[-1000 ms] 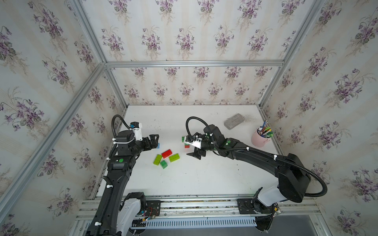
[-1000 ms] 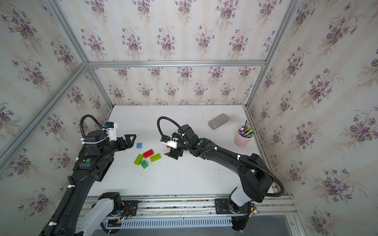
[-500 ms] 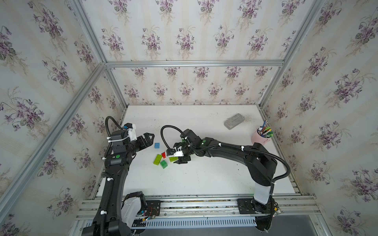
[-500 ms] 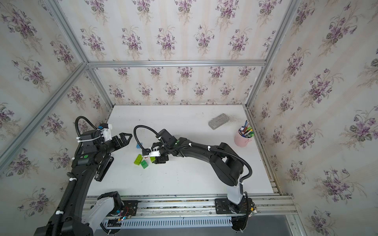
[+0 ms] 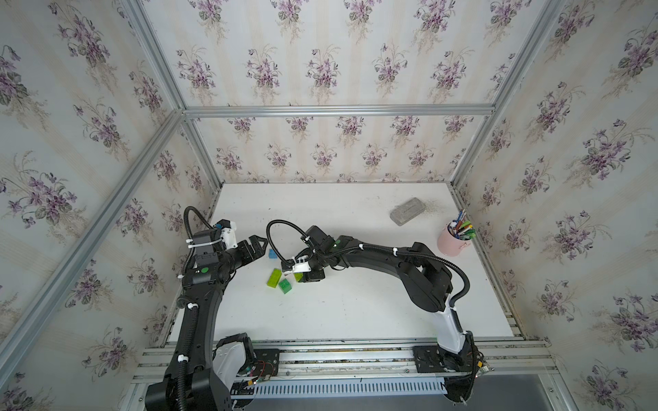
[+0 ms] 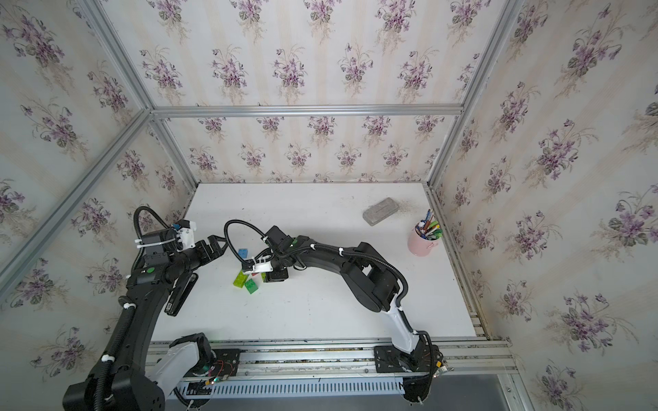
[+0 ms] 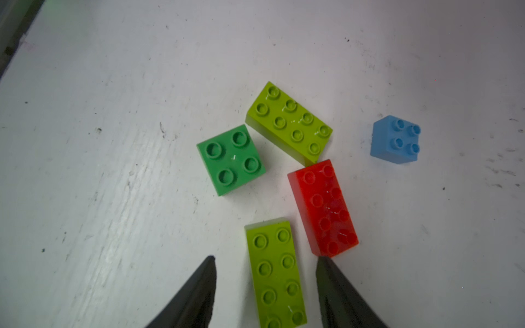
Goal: Assemble a spoon with lego
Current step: Pick up the lego brick from the center of the board.
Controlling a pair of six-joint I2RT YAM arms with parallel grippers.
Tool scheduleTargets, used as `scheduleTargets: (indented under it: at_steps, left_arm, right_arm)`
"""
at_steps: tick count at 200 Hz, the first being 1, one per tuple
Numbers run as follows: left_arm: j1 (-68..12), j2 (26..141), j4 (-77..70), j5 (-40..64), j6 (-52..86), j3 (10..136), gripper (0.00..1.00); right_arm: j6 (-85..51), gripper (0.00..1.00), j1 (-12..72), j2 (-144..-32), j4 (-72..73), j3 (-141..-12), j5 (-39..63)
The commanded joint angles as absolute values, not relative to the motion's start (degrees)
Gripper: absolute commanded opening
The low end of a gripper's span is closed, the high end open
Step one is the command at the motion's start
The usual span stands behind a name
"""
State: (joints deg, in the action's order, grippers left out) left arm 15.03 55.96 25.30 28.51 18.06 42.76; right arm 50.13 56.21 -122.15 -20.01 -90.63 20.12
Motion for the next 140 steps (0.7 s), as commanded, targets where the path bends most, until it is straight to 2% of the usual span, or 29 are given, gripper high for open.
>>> scheduleTargets:
  at_steps: [1, 140]
  left_arm:
    - [15.1, 56.0, 25.3, 28.7, 17.3, 42.4, 0.99]
    - [15.2, 55.6, 25.7, 28.5, 16.3, 41.9, 0.99]
  right_arm:
    - [50.9, 0.59, 56.3, -123.6, -22.2, -92.2, 20.5]
    - [50.5, 0.52, 55.7, -129.4, -26.1, -98.3, 20.1]
